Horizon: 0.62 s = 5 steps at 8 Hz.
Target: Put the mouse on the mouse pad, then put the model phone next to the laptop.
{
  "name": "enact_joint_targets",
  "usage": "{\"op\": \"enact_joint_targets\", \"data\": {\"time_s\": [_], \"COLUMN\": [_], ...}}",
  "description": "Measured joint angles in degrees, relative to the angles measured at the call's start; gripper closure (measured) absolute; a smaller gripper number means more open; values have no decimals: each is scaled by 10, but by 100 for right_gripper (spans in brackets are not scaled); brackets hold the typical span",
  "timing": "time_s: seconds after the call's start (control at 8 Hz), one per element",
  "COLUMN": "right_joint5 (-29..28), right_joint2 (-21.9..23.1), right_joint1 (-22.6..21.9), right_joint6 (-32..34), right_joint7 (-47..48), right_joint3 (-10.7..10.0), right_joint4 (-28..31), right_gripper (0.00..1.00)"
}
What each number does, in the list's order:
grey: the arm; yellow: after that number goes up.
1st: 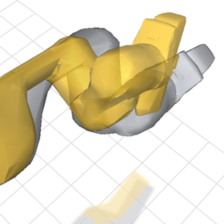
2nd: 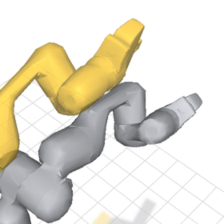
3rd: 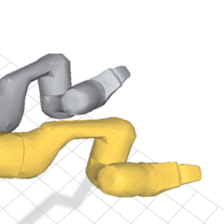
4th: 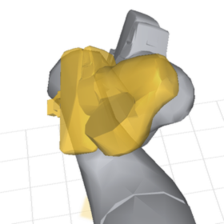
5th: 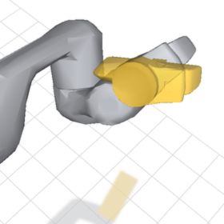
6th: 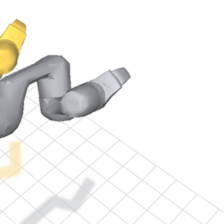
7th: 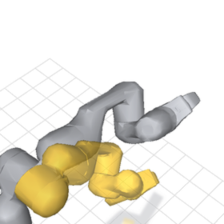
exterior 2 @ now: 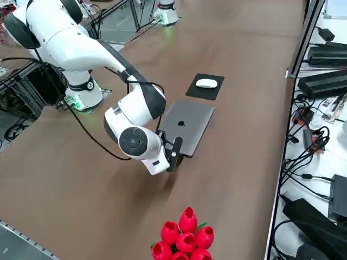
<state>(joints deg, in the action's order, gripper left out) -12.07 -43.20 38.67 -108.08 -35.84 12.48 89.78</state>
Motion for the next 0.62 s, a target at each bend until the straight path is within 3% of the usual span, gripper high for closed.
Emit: {"op": "enact_joint_targets", "data": {"time_s": [0.62], "right_joint5": [0], "right_joint2": [-6], "right_joint1": [1], "right_joint6": [-18], "right_joint7": [-11], "right_joint3": [0], "right_joint4": [-1], "right_gripper": [84]}}
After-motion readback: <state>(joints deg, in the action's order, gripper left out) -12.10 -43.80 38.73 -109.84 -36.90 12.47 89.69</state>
